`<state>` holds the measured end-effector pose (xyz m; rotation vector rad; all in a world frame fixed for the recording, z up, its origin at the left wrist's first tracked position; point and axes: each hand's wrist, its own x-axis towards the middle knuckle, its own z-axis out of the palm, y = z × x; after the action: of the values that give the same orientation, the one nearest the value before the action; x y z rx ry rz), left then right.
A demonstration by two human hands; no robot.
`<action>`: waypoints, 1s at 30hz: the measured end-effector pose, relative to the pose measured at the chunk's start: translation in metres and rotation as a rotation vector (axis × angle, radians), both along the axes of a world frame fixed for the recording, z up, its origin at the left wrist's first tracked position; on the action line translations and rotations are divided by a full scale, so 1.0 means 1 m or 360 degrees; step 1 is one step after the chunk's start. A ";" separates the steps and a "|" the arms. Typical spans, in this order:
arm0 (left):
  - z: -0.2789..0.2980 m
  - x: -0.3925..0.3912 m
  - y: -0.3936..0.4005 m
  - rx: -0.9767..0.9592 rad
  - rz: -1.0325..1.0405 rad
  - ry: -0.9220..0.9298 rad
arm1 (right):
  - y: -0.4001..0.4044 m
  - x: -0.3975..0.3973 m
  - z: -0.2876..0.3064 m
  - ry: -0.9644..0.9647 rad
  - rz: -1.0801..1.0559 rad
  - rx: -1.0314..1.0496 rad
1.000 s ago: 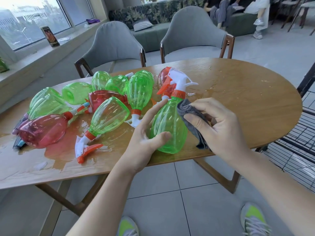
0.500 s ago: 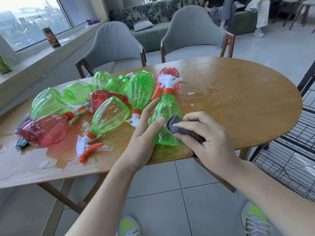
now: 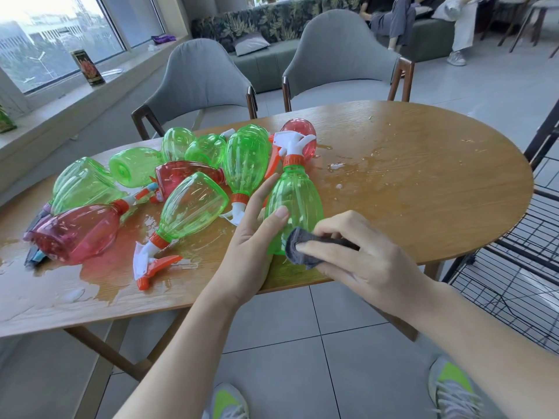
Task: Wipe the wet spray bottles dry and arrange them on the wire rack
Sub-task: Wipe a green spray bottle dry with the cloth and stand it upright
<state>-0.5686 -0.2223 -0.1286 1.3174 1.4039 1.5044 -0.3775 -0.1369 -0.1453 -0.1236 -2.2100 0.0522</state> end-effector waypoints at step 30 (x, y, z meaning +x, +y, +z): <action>0.004 0.009 -0.004 0.0179 0.0065 0.0275 | 0.011 -0.003 0.010 0.0366 -0.0015 -0.0760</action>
<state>-0.5596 -0.2261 -0.1250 1.5275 1.4791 1.5464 -0.3806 -0.1262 -0.1348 -0.3728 -1.9298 0.5619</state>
